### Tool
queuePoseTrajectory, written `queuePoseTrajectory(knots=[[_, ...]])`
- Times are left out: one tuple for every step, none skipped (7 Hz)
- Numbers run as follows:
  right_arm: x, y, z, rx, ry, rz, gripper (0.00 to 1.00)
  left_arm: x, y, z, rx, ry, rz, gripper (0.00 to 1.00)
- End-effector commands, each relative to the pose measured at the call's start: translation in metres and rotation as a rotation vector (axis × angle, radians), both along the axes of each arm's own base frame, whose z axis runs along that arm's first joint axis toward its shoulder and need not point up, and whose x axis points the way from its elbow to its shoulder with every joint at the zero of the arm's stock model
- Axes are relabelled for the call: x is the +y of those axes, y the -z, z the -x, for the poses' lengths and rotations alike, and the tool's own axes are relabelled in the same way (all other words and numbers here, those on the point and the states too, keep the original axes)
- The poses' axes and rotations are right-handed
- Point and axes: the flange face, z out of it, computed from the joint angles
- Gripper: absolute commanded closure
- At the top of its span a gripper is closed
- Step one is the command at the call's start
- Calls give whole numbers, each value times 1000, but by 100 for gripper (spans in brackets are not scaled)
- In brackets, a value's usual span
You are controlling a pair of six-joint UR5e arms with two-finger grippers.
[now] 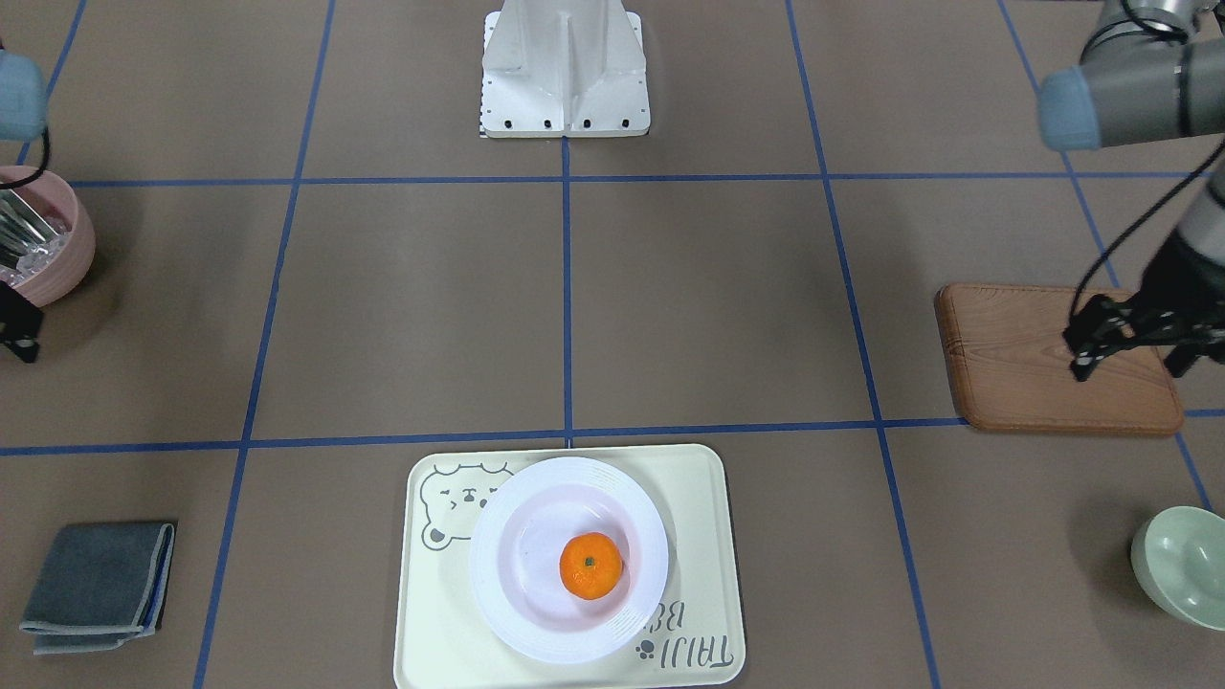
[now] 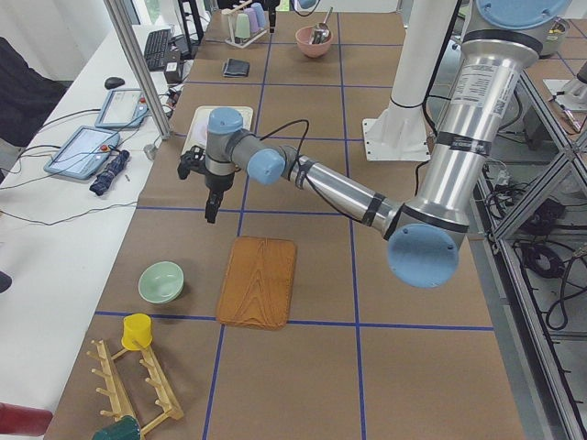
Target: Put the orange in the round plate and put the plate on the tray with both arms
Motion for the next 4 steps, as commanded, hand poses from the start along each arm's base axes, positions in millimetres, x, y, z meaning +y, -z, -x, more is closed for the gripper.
queuePoseTrajectory(knots=[[15,-93,-91,-92,82,24,0,24,-104,105,-47,-135,20,2],[18,-118,-108,-82,105,27,0,30,-127,139,22,-149,45,2],[26,-128,-117,-87,90,39,0,53,-156,155,59,-138,105,2],[31,-135,-119,-76,80,59,0,73,-176,160,62,-135,125,2]])
